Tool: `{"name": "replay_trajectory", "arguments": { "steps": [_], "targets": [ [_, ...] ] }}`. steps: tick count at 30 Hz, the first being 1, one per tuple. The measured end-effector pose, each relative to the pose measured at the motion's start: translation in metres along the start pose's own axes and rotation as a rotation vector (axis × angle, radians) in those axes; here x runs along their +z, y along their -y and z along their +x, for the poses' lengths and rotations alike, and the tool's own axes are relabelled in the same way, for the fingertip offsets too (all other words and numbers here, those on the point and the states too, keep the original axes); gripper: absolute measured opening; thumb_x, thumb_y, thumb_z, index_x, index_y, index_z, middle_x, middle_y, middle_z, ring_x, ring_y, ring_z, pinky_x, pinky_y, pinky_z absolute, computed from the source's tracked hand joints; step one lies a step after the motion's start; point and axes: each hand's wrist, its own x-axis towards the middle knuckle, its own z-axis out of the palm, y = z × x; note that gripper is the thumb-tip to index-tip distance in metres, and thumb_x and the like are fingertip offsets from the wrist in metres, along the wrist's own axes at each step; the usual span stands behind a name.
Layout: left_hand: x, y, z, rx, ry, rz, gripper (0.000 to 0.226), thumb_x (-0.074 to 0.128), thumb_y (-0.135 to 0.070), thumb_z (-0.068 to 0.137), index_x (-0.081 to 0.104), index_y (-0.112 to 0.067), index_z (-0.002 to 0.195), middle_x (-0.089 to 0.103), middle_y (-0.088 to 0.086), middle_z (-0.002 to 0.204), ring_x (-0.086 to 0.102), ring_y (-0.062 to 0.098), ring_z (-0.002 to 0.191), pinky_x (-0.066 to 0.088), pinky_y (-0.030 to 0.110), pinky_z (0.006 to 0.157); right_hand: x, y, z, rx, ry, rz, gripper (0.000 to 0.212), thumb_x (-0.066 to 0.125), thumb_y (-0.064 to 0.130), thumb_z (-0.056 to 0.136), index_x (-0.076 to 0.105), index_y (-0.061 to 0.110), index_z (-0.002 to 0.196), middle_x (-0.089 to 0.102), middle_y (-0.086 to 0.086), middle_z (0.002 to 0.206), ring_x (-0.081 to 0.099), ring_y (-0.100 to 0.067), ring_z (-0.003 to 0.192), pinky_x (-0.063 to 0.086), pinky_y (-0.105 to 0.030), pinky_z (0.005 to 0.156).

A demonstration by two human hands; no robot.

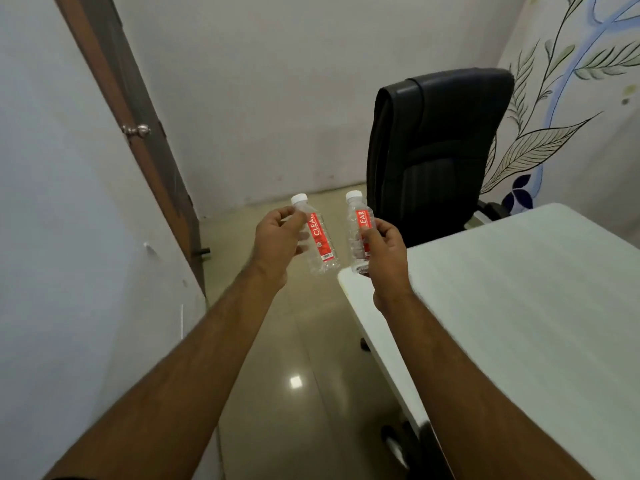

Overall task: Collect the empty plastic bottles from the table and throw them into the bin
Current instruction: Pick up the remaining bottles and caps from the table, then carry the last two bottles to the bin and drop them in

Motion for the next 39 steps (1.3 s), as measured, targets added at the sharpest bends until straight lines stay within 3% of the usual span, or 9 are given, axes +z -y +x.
{"name": "replay_trajectory", "arguments": {
  "steps": [5, 9, 13, 20, 24, 29, 34, 39],
  "targets": [
    [-0.005, -0.02, 0.117, -0.012, 0.026, -0.001, 0.027, 0.07, -0.031, 0.089, 0.071, -0.009, 0.106, 0.07, 0.004, 0.087, 0.062, 0.021, 0.079, 0.055, 0.03, 0.063, 0.062, -0.002, 0.093, 0.025, -0.043, 0.022, 0.032, 0.063, 0.03, 0.097, 0.057, 0.019, 0.126, 0.068, -0.01, 0.115, 0.07, -0.025, 0.099, 0.061, -0.041, 0.078],
    [-0.012, -0.023, 0.21, 0.006, 0.064, 0.033, 0.015, 0.067, -0.029, 0.092, 0.071, -0.017, 0.101, 0.07, 0.0, 0.086, 0.065, 0.015, 0.076, 0.057, 0.027, 0.063, 0.112, -0.015, 0.181, 0.047, -0.043, 0.043, 0.033, 0.062, 0.028, 0.097, 0.054, 0.02, 0.128, 0.068, -0.004, 0.108, 0.07, -0.019, 0.091, 0.06, -0.033, 0.067],
    [-0.02, -0.016, 0.321, 0.011, 0.083, 0.108, 0.027, 0.065, -0.029, 0.093, 0.069, -0.014, 0.116, 0.071, 0.002, 0.096, 0.066, 0.015, 0.083, 0.057, 0.035, 0.076, 0.159, -0.033, 0.28, 0.085, -0.017, 0.082, 0.033, 0.062, 0.021, 0.097, 0.051, 0.02, 0.129, 0.067, 0.003, 0.096, 0.066, -0.011, 0.08, 0.058, -0.031, 0.061],
    [0.009, -0.025, 0.523, -0.047, 0.089, 0.182, 0.022, 0.067, -0.027, 0.092, 0.069, -0.016, 0.11, 0.069, -0.001, 0.087, 0.064, 0.01, 0.07, 0.052, 0.023, 0.059, 0.228, -0.047, 0.472, 0.159, -0.015, 0.131, 0.037, 0.066, 0.017, 0.094, 0.053, 0.016, 0.129, 0.069, -0.006, 0.094, 0.066, -0.013, 0.074, 0.055, -0.029, 0.055],
    [0.025, -0.026, 0.617, -0.064, 0.1, 0.209, 0.028, 0.067, -0.027, 0.092, 0.067, -0.012, 0.116, 0.071, 0.008, 0.1, 0.067, 0.016, 0.081, 0.056, 0.029, 0.065, 0.252, -0.045, 0.555, 0.166, -0.051, 0.106, 0.036, 0.066, 0.014, 0.093, 0.054, 0.015, 0.127, 0.068, -0.004, 0.087, 0.065, -0.007, 0.065, 0.052, -0.026, 0.055],
    [0.073, -0.001, 0.752, -0.143, 0.179, 0.205, 0.024, 0.064, -0.027, 0.095, 0.067, -0.012, 0.114, 0.071, 0.009, 0.104, 0.065, 0.018, 0.086, 0.058, 0.037, 0.078, 0.263, -0.061, 0.673, 0.173, -0.13, 0.089, 0.036, 0.066, 0.011, 0.092, 0.054, 0.013, 0.126, 0.068, -0.008, 0.089, 0.065, -0.009, 0.065, 0.053, -0.028, 0.057],
    [0.136, 0.024, 0.889, -0.159, 0.321, 0.236, 0.023, 0.06, -0.026, 0.098, 0.068, -0.013, 0.114, 0.071, 0.002, 0.098, 0.064, 0.014, 0.081, 0.053, 0.03, 0.069, 0.271, -0.078, 0.805, 0.168, -0.248, 0.081, 0.034, 0.069, 0.012, 0.092, 0.055, 0.014, 0.123, 0.072, -0.01, 0.095, 0.069, -0.017, 0.077, 0.056, -0.033, 0.07],
    [0.212, 0.024, 1.019, -0.24, 0.509, 0.269, 0.023, 0.069, -0.028, 0.091, 0.068, -0.015, 0.111, 0.071, 0.007, 0.101, 0.065, 0.02, 0.085, 0.057, 0.039, 0.074, 0.266, -0.077, 0.932, 0.206, -0.409, 0.069, 0.038, 0.071, 0.018, 0.092, 0.056, 0.013, 0.127, 0.072, -0.005, 0.097, 0.07, -0.016, 0.084, 0.056, -0.029, 0.07]
  ]
}}
